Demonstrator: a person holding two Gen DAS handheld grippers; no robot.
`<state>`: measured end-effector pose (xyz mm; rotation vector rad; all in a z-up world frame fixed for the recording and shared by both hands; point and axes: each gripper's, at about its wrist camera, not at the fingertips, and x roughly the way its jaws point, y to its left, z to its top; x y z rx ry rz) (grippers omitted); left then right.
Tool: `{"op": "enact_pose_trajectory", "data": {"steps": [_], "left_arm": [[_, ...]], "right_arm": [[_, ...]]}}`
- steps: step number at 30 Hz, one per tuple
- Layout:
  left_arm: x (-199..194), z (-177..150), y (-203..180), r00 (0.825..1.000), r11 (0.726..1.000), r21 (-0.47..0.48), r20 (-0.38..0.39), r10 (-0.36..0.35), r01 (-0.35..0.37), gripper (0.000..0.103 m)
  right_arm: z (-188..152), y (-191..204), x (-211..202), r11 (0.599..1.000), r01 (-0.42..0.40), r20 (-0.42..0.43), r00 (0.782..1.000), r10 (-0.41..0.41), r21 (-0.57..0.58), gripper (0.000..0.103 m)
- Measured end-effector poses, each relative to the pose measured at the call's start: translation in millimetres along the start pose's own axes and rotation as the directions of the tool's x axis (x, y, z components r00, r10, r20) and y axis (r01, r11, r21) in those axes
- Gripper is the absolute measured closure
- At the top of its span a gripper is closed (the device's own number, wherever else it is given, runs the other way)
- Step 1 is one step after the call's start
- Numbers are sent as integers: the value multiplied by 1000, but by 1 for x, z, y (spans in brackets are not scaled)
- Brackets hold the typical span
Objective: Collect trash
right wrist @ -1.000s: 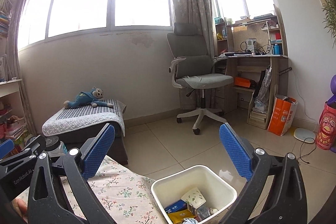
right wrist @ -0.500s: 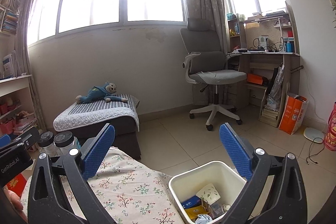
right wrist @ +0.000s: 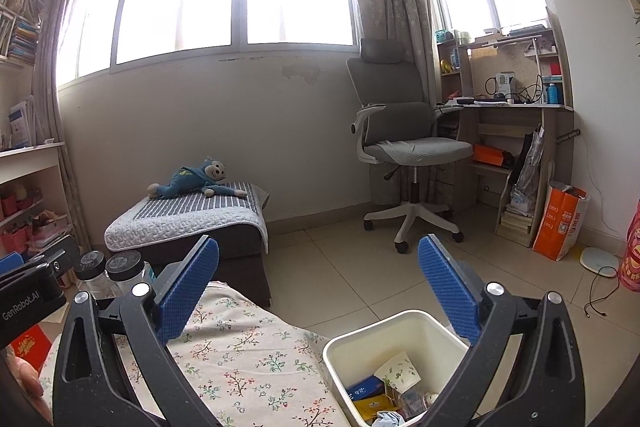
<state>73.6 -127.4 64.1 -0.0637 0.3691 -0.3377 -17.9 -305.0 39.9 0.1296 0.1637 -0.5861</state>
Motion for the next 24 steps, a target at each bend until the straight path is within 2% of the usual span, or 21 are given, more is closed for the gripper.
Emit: {"op": "enact_pose_trajectory", "data": {"steps": [24], "left_arm": [[2,-3,-20,1000,999,38,-5,-22,22,7]], "right_arm": [[2,-8,-2,1000,15,-7,1000,-15,12,7]]}}
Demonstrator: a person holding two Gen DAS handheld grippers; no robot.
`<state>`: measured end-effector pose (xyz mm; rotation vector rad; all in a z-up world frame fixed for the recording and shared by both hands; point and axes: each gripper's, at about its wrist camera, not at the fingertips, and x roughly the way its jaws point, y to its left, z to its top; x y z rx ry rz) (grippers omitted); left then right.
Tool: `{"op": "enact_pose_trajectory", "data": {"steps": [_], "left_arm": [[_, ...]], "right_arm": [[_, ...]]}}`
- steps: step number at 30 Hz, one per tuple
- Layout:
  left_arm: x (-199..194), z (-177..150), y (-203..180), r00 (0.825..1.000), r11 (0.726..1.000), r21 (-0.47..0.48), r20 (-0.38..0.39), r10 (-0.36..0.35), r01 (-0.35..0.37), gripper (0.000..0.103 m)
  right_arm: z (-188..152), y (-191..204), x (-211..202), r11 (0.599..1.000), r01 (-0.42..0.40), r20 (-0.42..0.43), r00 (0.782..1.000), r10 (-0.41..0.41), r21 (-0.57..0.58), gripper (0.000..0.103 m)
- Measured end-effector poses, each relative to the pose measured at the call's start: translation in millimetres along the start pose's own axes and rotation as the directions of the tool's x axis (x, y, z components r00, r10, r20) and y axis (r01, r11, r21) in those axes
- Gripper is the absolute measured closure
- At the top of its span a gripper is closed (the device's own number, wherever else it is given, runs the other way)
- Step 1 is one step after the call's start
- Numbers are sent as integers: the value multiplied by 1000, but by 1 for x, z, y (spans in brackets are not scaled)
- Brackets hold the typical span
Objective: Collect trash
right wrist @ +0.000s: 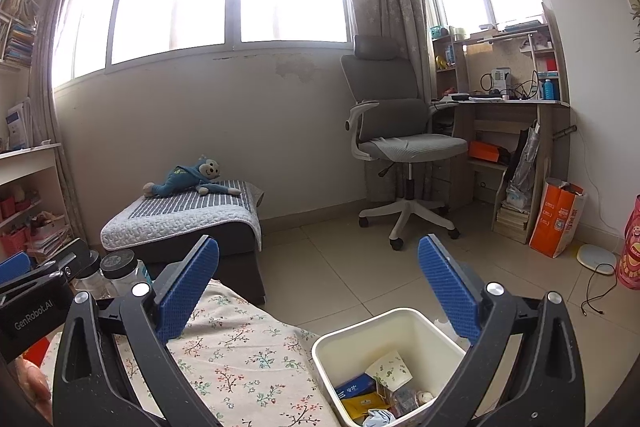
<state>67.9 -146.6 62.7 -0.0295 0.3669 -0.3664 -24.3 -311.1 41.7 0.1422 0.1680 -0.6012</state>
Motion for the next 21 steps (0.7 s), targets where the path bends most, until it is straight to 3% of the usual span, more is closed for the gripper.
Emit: {"op": "enact_pose_trajectory", "data": {"steps": [21], "left_arm": [[2,-3,-5,1000,1000,20,20,1,-1,8]], "right_arm": [[0,-6,-2,1000,6,-9,1000,-6,-4,7]]}}
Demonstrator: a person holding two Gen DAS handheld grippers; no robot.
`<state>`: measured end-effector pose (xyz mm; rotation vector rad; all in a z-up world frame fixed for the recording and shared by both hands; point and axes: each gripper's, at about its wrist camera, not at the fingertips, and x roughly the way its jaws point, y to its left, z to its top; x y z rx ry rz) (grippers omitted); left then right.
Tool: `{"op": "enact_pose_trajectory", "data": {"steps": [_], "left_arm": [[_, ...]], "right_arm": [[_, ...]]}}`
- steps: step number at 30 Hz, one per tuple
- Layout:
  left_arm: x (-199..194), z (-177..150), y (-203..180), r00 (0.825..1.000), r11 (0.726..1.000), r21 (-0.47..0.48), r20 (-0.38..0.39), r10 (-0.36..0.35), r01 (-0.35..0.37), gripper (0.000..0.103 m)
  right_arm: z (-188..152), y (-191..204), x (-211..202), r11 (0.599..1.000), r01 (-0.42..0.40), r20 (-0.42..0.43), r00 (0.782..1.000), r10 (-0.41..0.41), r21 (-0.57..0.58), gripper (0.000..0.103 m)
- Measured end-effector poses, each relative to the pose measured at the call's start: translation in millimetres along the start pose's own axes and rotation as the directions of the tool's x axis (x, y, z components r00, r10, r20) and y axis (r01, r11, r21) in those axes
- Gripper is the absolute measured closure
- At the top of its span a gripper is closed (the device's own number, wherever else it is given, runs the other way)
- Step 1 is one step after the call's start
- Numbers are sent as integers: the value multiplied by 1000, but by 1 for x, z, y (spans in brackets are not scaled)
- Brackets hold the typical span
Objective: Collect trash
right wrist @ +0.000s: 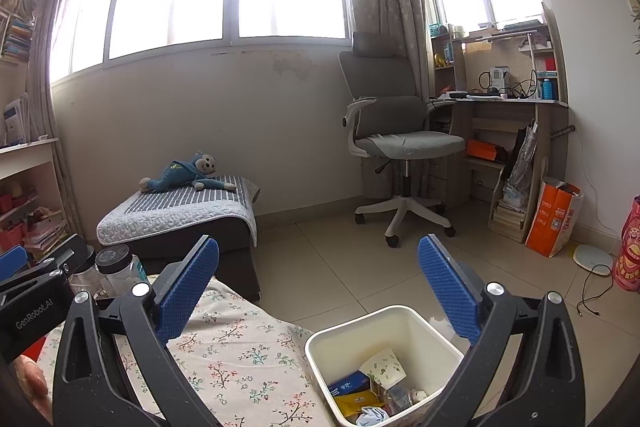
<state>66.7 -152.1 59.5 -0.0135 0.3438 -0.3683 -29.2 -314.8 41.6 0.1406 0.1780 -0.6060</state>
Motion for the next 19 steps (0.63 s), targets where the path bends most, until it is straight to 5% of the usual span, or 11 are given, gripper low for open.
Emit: {"op": "enact_pose_trajectory", "data": {"steps": [4,9,14,19], "left_arm": [[-1,-2,-3,1000,1000,16,2,-23,23,20],[0,-2,-3,999,999,7,-3,-33,33,20],[-2,0,-2,1000,1000,-15,-4,-23,23,7],[-5,1,-2,1000,1000,-22,12,-5,5,7]], "right_arm": [[0,1,0,1000,1,0,1000,-1,0,7],[1,-4,-2,1000,5,5,1000,-5,1,7],[3,-15,-2,1000,19,11,1000,-19,10,7],[4,-20,-1,999,30,16,999,-31,9,7]]}}
